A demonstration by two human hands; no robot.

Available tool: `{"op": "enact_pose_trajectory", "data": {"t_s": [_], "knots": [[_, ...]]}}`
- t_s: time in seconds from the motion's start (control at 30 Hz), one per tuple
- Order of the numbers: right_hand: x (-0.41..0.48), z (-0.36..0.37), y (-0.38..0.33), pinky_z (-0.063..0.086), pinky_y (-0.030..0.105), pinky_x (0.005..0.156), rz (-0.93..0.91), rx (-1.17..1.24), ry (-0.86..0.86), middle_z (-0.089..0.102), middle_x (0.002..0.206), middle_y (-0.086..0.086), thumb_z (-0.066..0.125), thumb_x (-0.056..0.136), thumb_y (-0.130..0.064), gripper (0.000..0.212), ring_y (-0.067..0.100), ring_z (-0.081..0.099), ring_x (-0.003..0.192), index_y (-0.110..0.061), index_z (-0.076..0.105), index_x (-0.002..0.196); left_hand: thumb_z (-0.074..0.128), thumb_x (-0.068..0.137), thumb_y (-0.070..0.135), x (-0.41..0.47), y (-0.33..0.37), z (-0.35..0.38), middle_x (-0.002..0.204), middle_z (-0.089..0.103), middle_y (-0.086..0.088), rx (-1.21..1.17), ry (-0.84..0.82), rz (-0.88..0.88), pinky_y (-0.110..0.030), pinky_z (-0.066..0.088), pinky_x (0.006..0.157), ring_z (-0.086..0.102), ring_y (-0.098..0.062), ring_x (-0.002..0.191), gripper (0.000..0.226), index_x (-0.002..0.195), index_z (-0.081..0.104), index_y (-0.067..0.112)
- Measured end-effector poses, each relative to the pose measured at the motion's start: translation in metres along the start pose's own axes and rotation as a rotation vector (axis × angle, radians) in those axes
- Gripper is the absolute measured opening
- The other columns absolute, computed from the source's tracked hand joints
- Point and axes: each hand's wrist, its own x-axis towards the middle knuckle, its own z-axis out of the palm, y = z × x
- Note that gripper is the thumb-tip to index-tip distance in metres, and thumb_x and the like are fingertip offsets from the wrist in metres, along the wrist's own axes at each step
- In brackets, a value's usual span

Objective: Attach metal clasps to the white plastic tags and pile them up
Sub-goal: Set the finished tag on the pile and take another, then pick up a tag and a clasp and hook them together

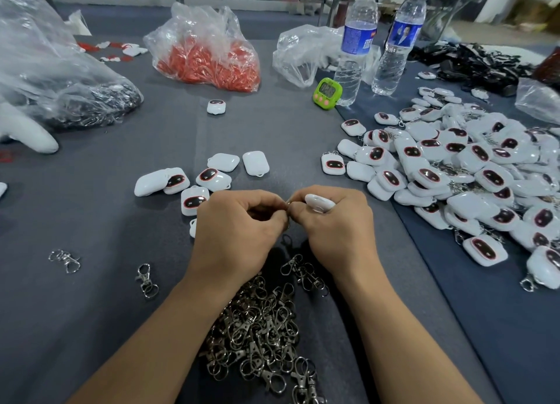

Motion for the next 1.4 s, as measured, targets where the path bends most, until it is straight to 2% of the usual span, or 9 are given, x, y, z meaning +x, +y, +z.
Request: {"op": "enact_pose_trajectory", "data": {"t_s": [0.23, 0.5, 0.67, 0.77, 0.9, 1.03, 1.17, 1.3, 1.4], "knots": [[0.002, -0.002, 0.002, 0.044, 0.015, 0.055, -0.003, 0.015, -0.031, 0.069, 0.062, -0.012, 0.078, 0.081, -0.014, 0.025, 0.0, 0.058, 0.059, -0.037, 0.076, 0.072, 0.071, 0.076, 0.021, -0.003, 0.001, 0.0, 0.057, 0.067, 0.014, -0.005, -0.025, 0.044, -0.011, 0.042, 0.048, 0.056, 0.001, 0.048, 0.018, 0.081, 0.075, 0.039], [0.005, 0.0, 0.003, 0.051, 0.031, 0.069, 0.02, 0.101, -0.128, 0.072, 0.067, -0.009, 0.073, 0.073, -0.023, 0.01, 0.006, 0.063, 0.067, -0.032, 0.077, 0.076, 0.069, 0.072, 0.022, -0.001, -0.001, -0.001, 0.048, 0.057, 0.007, -0.003, -0.031, 0.013, -0.016, 0.034, 0.042, 0.04, -0.001, 0.043, 0.008, 0.068, 0.074, 0.027], [0.007, -0.003, 0.005, 0.047, 0.042, 0.064, 0.147, 0.182, 0.023, 0.071, 0.069, -0.003, 0.06, 0.064, -0.03, 0.021, 0.017, 0.058, 0.061, -0.033, 0.054, 0.085, 0.073, 0.076, 0.02, 0.001, 0.001, -0.008, 0.058, 0.065, 0.01, 0.336, 0.171, 0.18, -0.03, 0.048, 0.059, 0.061, -0.01, 0.057, 0.01, 0.066, 0.071, 0.022], [0.007, -0.007, 0.005, 0.051, 0.046, 0.064, 0.152, 0.126, 0.02, 0.071, 0.072, 0.004, 0.059, 0.069, -0.029, 0.013, 0.024, 0.059, 0.064, -0.028, 0.053, 0.08, 0.072, 0.079, 0.019, 0.0, -0.003, -0.01, 0.065, 0.065, 0.003, 0.527, 0.062, 0.251, -0.038, 0.049, 0.06, 0.06, -0.022, 0.064, 0.009, 0.07, 0.071, 0.018], [0.004, -0.012, 0.009, 0.047, 0.03, 0.058, 0.056, -0.173, -0.025, 0.067, 0.065, -0.008, 0.072, 0.082, -0.035, 0.008, 0.011, 0.06, 0.061, -0.031, 0.065, 0.082, 0.07, 0.085, 0.028, -0.003, -0.001, -0.003, 0.076, 0.067, 0.0, 0.59, -0.147, 0.253, -0.04, 0.049, 0.066, 0.062, -0.028, 0.073, 0.013, 0.079, 0.074, 0.017], [0.003, -0.012, 0.008, 0.046, 0.023, 0.063, 0.097, -0.09, -0.044, 0.071, 0.081, -0.007, 0.077, 0.085, -0.034, 0.023, 0.009, 0.063, 0.072, -0.04, 0.063, 0.103, 0.072, 0.084, 0.028, 0.0, -0.005, -0.003, 0.077, 0.067, 0.002, 0.515, -0.165, 0.203, -0.04, 0.05, 0.07, 0.062, -0.025, 0.076, 0.009, 0.083, 0.078, 0.022], [0.004, -0.016, 0.009, 0.046, 0.025, 0.058, 0.108, -0.063, -0.002, 0.071, 0.073, -0.002, 0.079, 0.079, -0.024, 0.02, 0.008, 0.06, 0.06, -0.033, 0.064, 0.089, 0.074, 0.082, 0.028, 0.003, -0.008, -0.005, 0.073, 0.066, 0.009, 0.428, -0.176, 0.119, -0.03, 0.044, 0.065, 0.058, -0.014, 0.072, 0.004, 0.082, 0.078, 0.03], [0.005, -0.016, 0.01, 0.047, 0.021, 0.063, 0.083, -0.053, -0.032, 0.072, 0.073, -0.01, 0.076, 0.081, -0.02, 0.019, 0.004, 0.064, 0.068, -0.037, 0.074, 0.089, 0.075, 0.081, 0.029, 0.006, -0.011, -0.005, 0.068, 0.062, 0.013, 0.395, -0.194, 0.101, -0.021, 0.035, 0.059, 0.054, -0.008, 0.068, 0.004, 0.08, 0.078, 0.032], [0.006, -0.015, 0.011, 0.042, 0.015, 0.062, 0.056, -0.044, -0.042, 0.07, 0.072, -0.018, 0.075, 0.084, -0.022, 0.017, 0.001, 0.062, 0.068, -0.038, 0.075, 0.09, 0.074, 0.082, 0.029, 0.006, -0.012, -0.005, 0.069, 0.063, 0.01, 0.396, -0.205, 0.112, -0.03, 0.042, 0.061, 0.056, -0.011, 0.069, 0.004, 0.079, 0.077, 0.03]]}}
